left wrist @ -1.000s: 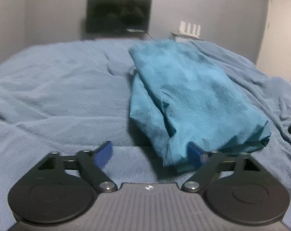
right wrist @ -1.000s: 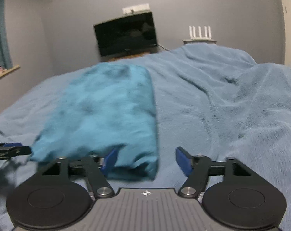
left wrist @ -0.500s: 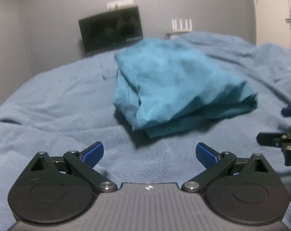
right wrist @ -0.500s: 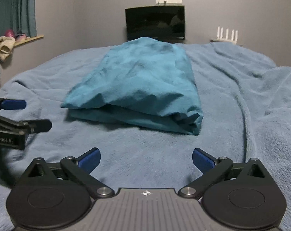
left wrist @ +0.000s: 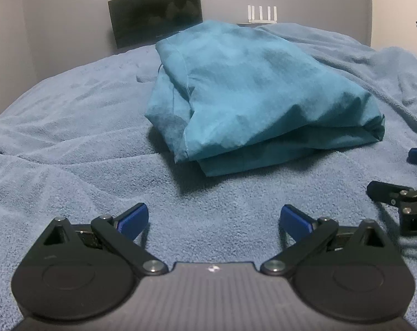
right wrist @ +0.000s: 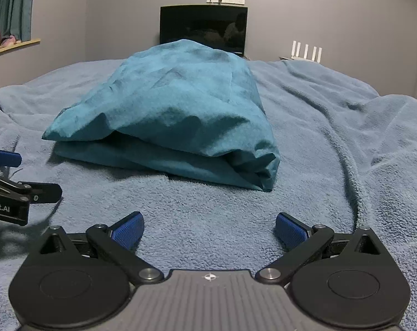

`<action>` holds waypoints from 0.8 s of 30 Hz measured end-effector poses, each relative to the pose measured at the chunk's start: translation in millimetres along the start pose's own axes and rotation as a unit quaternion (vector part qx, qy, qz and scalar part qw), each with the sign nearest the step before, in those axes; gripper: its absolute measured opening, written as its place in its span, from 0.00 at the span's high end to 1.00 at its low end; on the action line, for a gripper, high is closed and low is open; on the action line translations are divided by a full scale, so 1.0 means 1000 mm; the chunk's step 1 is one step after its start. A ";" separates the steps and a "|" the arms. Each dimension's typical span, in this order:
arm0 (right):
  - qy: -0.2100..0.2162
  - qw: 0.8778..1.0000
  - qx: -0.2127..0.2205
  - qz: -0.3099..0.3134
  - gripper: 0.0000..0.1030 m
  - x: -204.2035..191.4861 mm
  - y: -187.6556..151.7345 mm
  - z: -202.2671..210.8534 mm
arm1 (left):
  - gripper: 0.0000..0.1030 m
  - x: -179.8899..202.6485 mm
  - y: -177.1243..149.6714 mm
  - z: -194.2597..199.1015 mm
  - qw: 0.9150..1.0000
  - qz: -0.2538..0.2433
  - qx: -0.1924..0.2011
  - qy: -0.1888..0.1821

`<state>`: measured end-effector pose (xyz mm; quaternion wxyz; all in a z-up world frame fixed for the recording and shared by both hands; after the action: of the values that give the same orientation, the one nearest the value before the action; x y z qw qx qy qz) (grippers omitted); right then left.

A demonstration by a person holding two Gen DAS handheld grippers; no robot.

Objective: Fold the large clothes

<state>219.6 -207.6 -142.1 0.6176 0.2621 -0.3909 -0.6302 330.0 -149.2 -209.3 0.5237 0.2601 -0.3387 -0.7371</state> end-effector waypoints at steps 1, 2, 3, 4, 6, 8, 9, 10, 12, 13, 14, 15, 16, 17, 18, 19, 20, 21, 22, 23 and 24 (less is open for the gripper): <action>0.000 1.000 0.000 0.000 0.00 0.000 0.000 0.000 | 0.00 0.000 0.000 0.000 1.000 -0.001 0.000 0.000; 0.000 1.000 0.000 0.000 0.00 0.000 0.000 0.000 | 0.00 0.001 0.000 0.000 1.000 -0.002 0.000 0.000; 0.001 1.000 0.000 -0.001 0.00 0.001 0.000 0.000 | 0.00 0.000 0.000 0.000 1.000 -0.002 -0.001 0.000; 0.001 1.000 0.000 -0.002 0.00 0.002 0.000 0.000 | 0.00 0.000 0.000 0.000 1.000 -0.001 -0.001 0.000; 0.001 1.000 0.000 -0.003 0.00 0.002 0.000 0.000 | 0.00 0.000 0.000 0.000 1.000 -0.001 -0.001 0.001; 0.001 1.000 -0.001 -0.002 0.00 0.002 0.000 0.000 | 0.00 -0.001 -0.001 0.000 1.000 -0.001 -0.001 0.001; 0.001 1.000 -0.001 -0.001 0.00 0.002 0.000 -0.001 | 0.00 -0.001 -0.001 0.000 1.000 -0.002 -0.002 0.000; 0.001 1.000 -0.002 -0.001 0.00 0.002 0.000 -0.001 | 0.00 -0.001 -0.001 -0.001 1.000 -0.002 -0.002 0.001; 0.001 1.000 -0.002 -0.002 0.00 0.002 -0.001 -0.002 | 0.00 -0.001 -0.001 -0.001 1.000 -0.001 -0.002 0.000; 0.001 1.000 -0.002 -0.002 0.00 0.002 -0.001 -0.002 | 0.00 0.000 -0.001 -0.001 1.000 -0.001 -0.002 0.001; 0.002 1.000 -0.003 -0.002 0.00 0.002 -0.001 -0.003 | 0.00 -0.001 -0.001 -0.001 1.000 -0.001 -0.002 0.000; 0.002 1.000 -0.003 -0.001 0.00 0.002 -0.001 -0.003 | 0.00 -0.001 -0.001 -0.001 1.000 -0.002 -0.003 0.000; 0.002 1.000 -0.004 -0.001 0.00 0.003 -0.001 -0.003 | 0.00 -0.001 -0.001 -0.001 1.000 -0.002 -0.003 0.000; 0.002 1.000 -0.004 -0.001 0.00 0.002 -0.001 -0.004 | 0.00 -0.001 -0.001 -0.001 1.000 -0.002 -0.003 0.000; 0.002 1.000 -0.004 -0.001 0.00 0.002 -0.001 -0.004 | 0.00 -0.001 -0.002 -0.002 1.000 -0.002 -0.003 0.000; 0.002 1.000 -0.004 -0.001 0.00 0.002 -0.001 -0.004 | 0.00 -0.001 -0.002 -0.002 1.000 -0.002 -0.003 0.000; 0.002 1.000 -0.005 -0.001 0.00 0.002 -0.002 -0.004 | 0.00 -0.001 -0.002 -0.002 1.000 -0.003 -0.003 0.000; 0.002 1.000 -0.005 -0.001 0.00 0.002 -0.002 -0.005 | 0.00 -0.001 -0.002 -0.002 1.000 -0.003 -0.003 0.000; 0.002 1.000 -0.004 -0.001 0.00 0.002 -0.002 -0.005 | 0.00 -0.001 -0.002 -0.002 1.000 -0.002 -0.003 0.000; 0.001 1.000 -0.004 -0.001 0.00 0.002 -0.002 -0.004 | 0.00 -0.001 -0.002 -0.002 1.000 -0.003 -0.003 0.000; 0.001 1.000 -0.004 -0.001 0.00 0.002 -0.002 -0.005 | 0.00 -0.001 -0.002 -0.002 1.000 -0.003 -0.003 0.000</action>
<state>222.2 -210.6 -145.6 0.6185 0.2608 -0.3869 -0.6322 330.7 -147.8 -212.2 0.5227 0.2595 -0.3357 -0.7394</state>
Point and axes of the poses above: each gripper's, at about its wrist camera, not at the fingertips, and z roughly against the way its jaws point, x to its right, y to its top, the point moved 10 cm from there along -z, roughly the way its jaws point, and after that the axes turned 5 degrees about z, right-handed, at the moved point
